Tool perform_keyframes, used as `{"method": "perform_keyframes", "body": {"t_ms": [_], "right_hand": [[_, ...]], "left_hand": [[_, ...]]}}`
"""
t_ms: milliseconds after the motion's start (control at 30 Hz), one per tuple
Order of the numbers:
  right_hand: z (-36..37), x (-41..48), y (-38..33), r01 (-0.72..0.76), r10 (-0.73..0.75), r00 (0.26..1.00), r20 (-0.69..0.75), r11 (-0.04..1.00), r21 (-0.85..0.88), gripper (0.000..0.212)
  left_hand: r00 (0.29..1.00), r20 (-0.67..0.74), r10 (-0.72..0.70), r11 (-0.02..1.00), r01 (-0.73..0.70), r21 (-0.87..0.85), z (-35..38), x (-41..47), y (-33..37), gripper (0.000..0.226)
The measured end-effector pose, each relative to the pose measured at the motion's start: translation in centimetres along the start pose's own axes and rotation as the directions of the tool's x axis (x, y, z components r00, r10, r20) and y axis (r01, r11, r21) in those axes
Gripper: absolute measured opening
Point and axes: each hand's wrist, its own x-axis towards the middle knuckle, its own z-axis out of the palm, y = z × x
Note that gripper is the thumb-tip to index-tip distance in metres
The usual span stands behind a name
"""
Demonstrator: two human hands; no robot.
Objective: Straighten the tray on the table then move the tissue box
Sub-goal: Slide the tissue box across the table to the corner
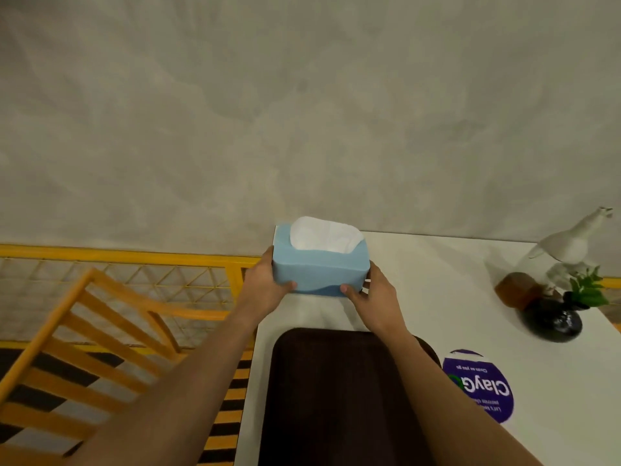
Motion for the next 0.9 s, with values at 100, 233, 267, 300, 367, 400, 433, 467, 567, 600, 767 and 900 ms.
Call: {"method": "perform_keyframes", "body": {"t_ms": [100, 233, 267, 300, 367, 400, 433, 467, 567, 600, 767, 900], "right_hand": [[1.0, 1.6, 0.7, 0.0, 0.0, 1.0, 0.013, 1.0, -0.001, 0.062], [1.9, 3.9, 1.6, 0.015, -0.014, 0.999, 0.04, 1.0, -0.028, 0.064], [2.1, 4.5, 1.9, 0.017, -0.015, 0.999, 0.045, 0.999, -0.028, 0.064], [2.3, 5.1, 2.0, 0.018, -0.016, 0.999, 0.048, 0.999, -0.029, 0.064], [2.6, 6.3, 2.3, 0.021, -0.019, 0.999, 0.051, 0.999, -0.034, 0.062], [2.8, 6.9, 2.4, 0.024, -0.022, 0.998, 0.053, 0.999, -0.035, 0.06], [3.0, 7.4, 2.5, 0.027, -0.025, 0.998, 0.054, 0.999, -0.037, 0.06], [3.1, 7.9, 2.5, 0.025, -0.023, 0.998, 0.053, 0.999, -0.038, 0.06], [3.2, 9.8, 2.4, 0.028, -0.023, 0.997, 0.067, 0.997, -0.069, 0.065], [3.2, 10.5, 2.3, 0.031, -0.024, 0.997, 0.077, 0.996, -0.088, 0.067], [3.2, 12.9, 2.3, 0.009, 0.002, 0.997, 0.083, 0.992, -0.129, 0.073], [3.6, 13.9, 3.0, -0.024, 0.038, 0.996, 0.082, 0.985, -0.169, 0.067]], "left_hand": [[1.0, 0.002, -0.006, 1.0, 0.006, 0.003, 0.6, 1.8, -1.3, 0.08], [0.998, 0.017, -0.063, 0.998, 0.063, -0.009, 1.4, 3.7, -3.0, 0.083], [0.998, 0.014, -0.057, 0.998, 0.058, -0.018, 1.5, 4.1, -3.4, 0.083], [0.999, 0.009, -0.05, 0.998, 0.05, -0.028, 1.5, 4.6, -3.8, 0.084], [0.999, -0.001, -0.052, 0.998, 0.052, -0.033, 1.6, 5.8, -4.5, 0.087], [0.998, 0.002, -0.059, 0.998, 0.059, -0.031, 1.7, 6.4, -4.8, 0.09], [0.998, 0.008, -0.066, 0.997, 0.067, -0.032, 1.9, 7.0, -5.0, 0.092], [0.997, 0.018, -0.073, 0.997, 0.074, -0.035, 2.1, 7.6, -5.2, 0.094], [0.996, 0.033, -0.08, 0.996, 0.081, -0.027, 2.6, 9.5, -5.5, 0.096], [0.996, 0.035, -0.08, 0.997, 0.08, -0.019, 2.8, 10.1, -5.6, 0.096], [0.997, 0.036, -0.072, 0.996, 0.07, 0.048, 3.0, 12.3, -6.1, 0.091], [0.995, 0.034, -0.089, 0.993, 0.086, 0.075, 3.4, 13.2, -6.6, 0.09]]}}
